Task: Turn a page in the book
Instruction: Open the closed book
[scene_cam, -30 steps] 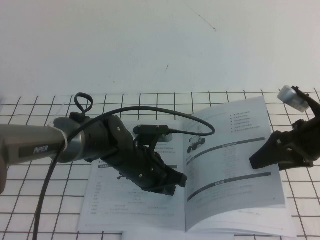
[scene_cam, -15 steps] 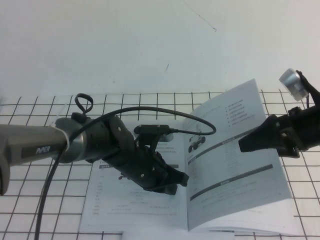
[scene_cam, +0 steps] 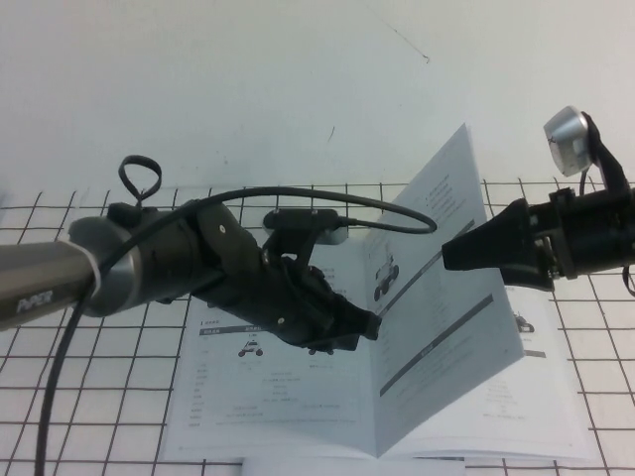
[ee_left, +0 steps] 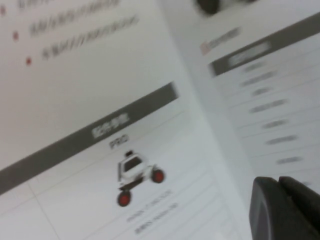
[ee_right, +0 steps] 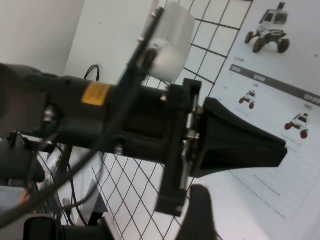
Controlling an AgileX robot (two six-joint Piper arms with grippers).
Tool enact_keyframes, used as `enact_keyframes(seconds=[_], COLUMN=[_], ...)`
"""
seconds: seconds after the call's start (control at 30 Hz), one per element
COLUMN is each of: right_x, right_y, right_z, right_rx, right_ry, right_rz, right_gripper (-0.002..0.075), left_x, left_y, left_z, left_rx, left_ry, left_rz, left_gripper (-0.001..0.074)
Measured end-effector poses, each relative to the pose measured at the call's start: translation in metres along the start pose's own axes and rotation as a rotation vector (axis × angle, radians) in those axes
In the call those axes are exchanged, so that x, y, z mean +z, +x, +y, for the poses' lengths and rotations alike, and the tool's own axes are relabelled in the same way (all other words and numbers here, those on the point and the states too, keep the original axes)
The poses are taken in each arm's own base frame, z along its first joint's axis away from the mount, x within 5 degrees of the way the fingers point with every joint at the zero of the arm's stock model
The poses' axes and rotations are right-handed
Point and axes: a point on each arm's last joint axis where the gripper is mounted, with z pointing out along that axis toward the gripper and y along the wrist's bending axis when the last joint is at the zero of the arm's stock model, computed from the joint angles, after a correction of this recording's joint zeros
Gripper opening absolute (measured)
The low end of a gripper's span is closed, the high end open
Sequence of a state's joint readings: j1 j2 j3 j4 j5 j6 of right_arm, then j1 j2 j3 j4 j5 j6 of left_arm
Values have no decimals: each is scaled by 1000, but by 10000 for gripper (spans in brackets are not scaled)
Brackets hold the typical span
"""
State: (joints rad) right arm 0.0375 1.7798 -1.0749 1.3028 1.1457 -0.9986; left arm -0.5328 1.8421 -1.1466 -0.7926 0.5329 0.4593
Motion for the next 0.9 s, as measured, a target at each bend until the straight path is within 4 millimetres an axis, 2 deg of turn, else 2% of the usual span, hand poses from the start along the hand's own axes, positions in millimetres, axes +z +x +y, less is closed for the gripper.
enact_keyframes(seconds=[0.17, 0.33, 0.47, 0.6, 0.7, 0.9], right_x=[11, 13, 13, 13, 13, 13], right_y=[0, -2, -4, -5, -6, -6], right_z=[5, 5, 7, 7, 8, 8], right_rx=[-18, -28, -35, -41, -45, -44], right_ry=[5, 9, -5, -11, -14, -14], right_rz=[-1, -21, -47, -58, -63, -65], right_gripper=[533, 533, 533, 533, 533, 533], left_x=[-30, -61, -88, -110, -118, -109], left_y=[-3, 3, 14, 33, 49, 68], left_z=[-14, -29, -40, -60, -86, -134], left_rx=[69, 137, 164, 213, 286, 384], left_ry=[17, 44, 67, 104, 153, 219], left_rz=[-33, -11, -36, -66, -71, -165], left_gripper=[-3, -3, -3, -3, -3, -3])
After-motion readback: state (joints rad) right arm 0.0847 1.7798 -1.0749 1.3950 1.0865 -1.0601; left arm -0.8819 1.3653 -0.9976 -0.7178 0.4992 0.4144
